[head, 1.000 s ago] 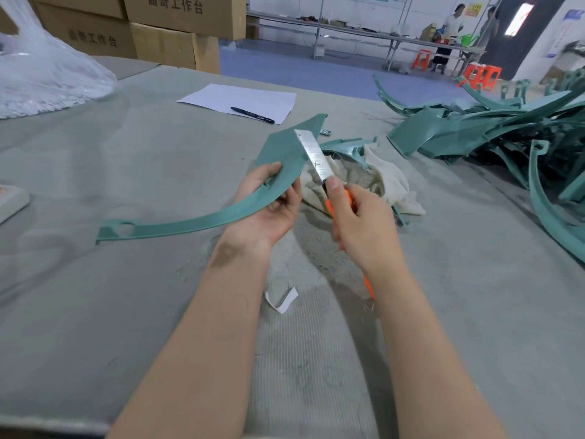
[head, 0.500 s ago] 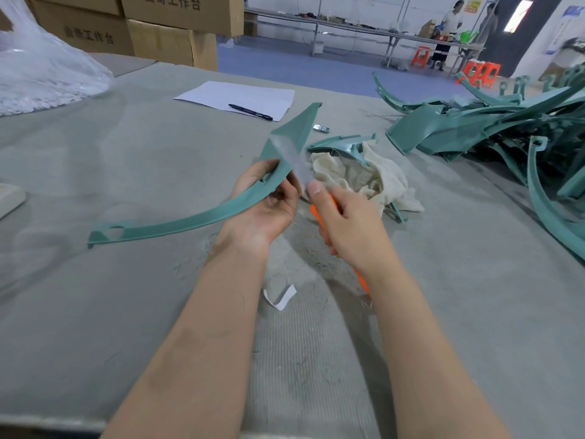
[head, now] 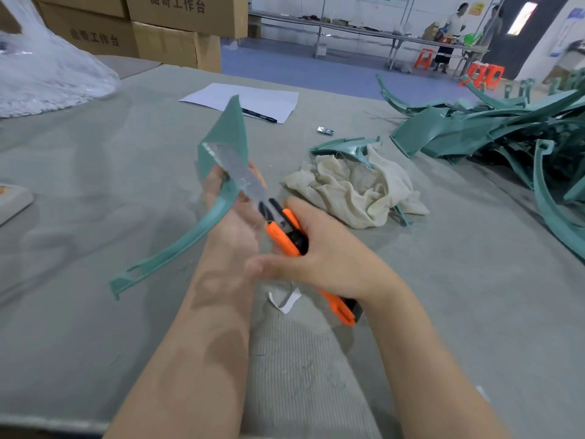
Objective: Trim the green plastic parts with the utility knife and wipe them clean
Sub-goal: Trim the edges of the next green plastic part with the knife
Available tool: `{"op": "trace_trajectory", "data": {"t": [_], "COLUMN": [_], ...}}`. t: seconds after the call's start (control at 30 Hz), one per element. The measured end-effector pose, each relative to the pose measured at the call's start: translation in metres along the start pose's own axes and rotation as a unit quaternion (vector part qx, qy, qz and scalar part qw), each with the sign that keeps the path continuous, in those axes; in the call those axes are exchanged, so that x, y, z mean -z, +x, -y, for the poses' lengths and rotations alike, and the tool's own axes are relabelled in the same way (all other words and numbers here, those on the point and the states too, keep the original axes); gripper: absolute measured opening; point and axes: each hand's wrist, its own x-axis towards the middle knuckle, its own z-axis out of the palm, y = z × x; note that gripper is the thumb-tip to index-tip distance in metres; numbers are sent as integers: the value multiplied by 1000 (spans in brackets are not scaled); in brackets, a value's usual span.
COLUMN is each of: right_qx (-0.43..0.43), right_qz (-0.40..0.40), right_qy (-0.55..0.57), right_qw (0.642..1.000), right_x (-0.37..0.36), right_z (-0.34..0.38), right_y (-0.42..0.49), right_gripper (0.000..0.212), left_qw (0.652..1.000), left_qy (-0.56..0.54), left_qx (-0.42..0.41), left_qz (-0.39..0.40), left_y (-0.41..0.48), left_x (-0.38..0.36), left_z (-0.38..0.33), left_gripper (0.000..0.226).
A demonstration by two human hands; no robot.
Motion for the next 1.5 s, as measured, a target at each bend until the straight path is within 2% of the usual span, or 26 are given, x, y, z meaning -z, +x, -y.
{"op": "trace_trajectory", "data": {"t": [0.07, 0.13, 0.2, 0.23, 0.3, 0.33, 0.37, 0.43, 0.47, 0.63, 0.73, 0.8, 0.9, 1.0, 1.07, 1.13, 1.17, 1.23, 1.33, 1.43, 1.5], "right_qx": [29, 53, 56, 53, 25, 6, -14, -48, -60, -96, -86, -51, 12, 31, 19, -11, -29, -61, -112, -131, -138], "right_qz": [36, 58, 38, 8, -87, -142, -195, -278, -298, -271, -263, -258, -214, -184, -221, -282, -312, -349, -368, -388, -405], "right_qy": [-47, -69, -75, -83, -101, -101, -90, -36, -2, 88, 106, 116, 41, -11, -7, 45, 69, 83, 73, 66, 99], "right_qw": [998, 995, 995, 995, 991, 985, 976, 959, 953, 954, 955, 958, 976, 982, 975, 958, 947, 931, 920, 910, 898], "right_x": [-12, -26, -31, -30, -25, -21, -18, -11, -7, 1, 2, 0, -9, -18, -16, -10, -5, 6, 20, 31, 35], "right_z": [7, 11, 8, 6, -3, -8, -12, -18, -19, -20, -18, -15, -12, -11, -12, -13, -15, -20, -30, -39, -43], "right_y": [-2, -3, 0, 2, 7, 10, 12, 12, 12, 13, 11, 10, 9, 9, 12, 13, 13, 12, 12, 10, 9], "right_gripper": [53, 56, 53, 46, 29, 21, 17, 19, 21, 13, 20, 30, 45, 48, 42, 35, 33, 33, 31, 20, 24], "left_qw": [997, 995, 994, 995, 993, 989, 990, 993, 993, 995, 995, 992, 981, 947, 950, 956, 949, 914, 859, 843, 849], "left_qy": [-57, -55, -72, -64, 40, 65, 39, -53, -55, -6, 40, 76, 175, 310, 301, 286, 309, 397, 502, 530, 522], "left_qx": [-44, -72, -70, -70, -83, -96, -93, -68, -65, -55, -32, -30, -17, 13, 9, -8, -22, -65, -97, -96, -80], "left_qz": [-21, -49, -40, -36, -69, -90, -96, -81, -81, -77, -82, -93, -89, -78, -84, -67, -63, -53, -34, -10, -1], "left_y": [3, 6, 3, 1, -2, 0, 2, 5, 6, -1, 0, 2, 2, -5, -8, -4, -3, 0, -2, -5, -7], "left_x": [-5, -6, -4, -2, 1, 1, 0, -3, -3, -5, -8, -11, -3, 10, 5, -6, -10, -11, -7, -10, -11], "left_z": [-4, -7, -8, -8, -4, -3, -3, -5, -6, 4, 10, 14, 17, 17, 19, 24, 27, 31, 32, 33, 33], "left_gripper": [24, 14, 15, 22, 41, 38, 30, 13, 10, 8, 8, 8, 24, 33, 35, 28, 21, 10, 12, 8, 13]}}
